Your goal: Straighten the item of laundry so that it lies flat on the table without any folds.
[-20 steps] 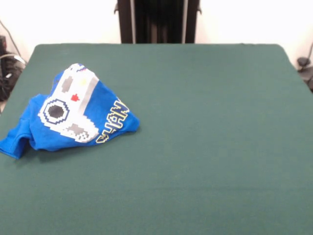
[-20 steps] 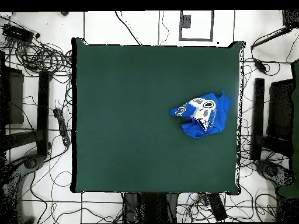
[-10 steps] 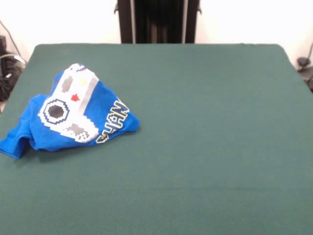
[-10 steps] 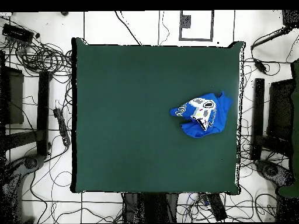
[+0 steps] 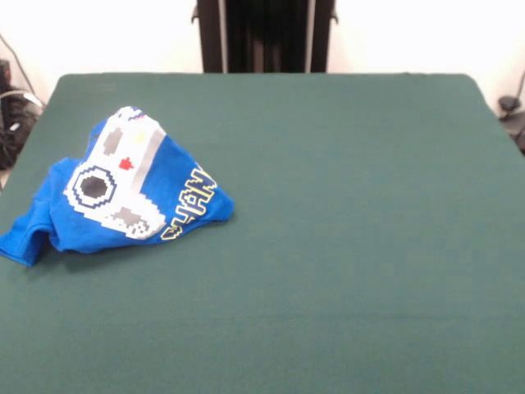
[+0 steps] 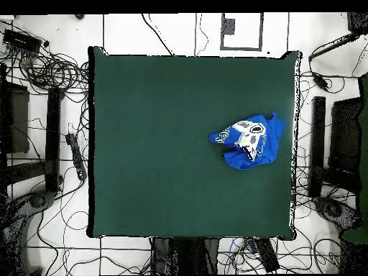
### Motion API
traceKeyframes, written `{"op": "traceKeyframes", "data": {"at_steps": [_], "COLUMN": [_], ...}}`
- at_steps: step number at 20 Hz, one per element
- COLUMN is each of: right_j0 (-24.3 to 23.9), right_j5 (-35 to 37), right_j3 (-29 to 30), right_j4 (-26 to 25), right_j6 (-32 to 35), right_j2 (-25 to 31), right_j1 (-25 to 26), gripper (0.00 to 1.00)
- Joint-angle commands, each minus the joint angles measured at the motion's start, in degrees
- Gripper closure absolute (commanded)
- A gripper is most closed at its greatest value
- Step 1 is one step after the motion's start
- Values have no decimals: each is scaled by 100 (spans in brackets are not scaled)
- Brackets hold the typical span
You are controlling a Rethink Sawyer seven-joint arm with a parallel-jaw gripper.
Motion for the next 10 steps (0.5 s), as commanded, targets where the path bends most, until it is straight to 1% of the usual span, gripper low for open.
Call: {"op": "traceKeyframes", "data": {"at_steps": [1,2,4,5,6,7,8,9,10], "right_j0": [-280,-533,-1268,-1670,-1873,-2190,-2351,-2593,-2704], "right_j5": [108,-43,-271,-434,-502,-490,-381,-269,-106], "right_j3": [945,967,963,840,752,561,421,187,20], "right_j4": [-189,-199,-51,-165,-247,-314,-365,-393,-445], "right_j6": [-1703,-2116,-3066,-3674,-3906,-4354,-4546,-4953,-5113], "right_j2": [288,377,864,1210,1400,1702,1876,2148,2295], "right_j1": [-6,3,253,402,479,626,713,862,960], "gripper": [100,100,100,100,100,100,100,100,100]}}
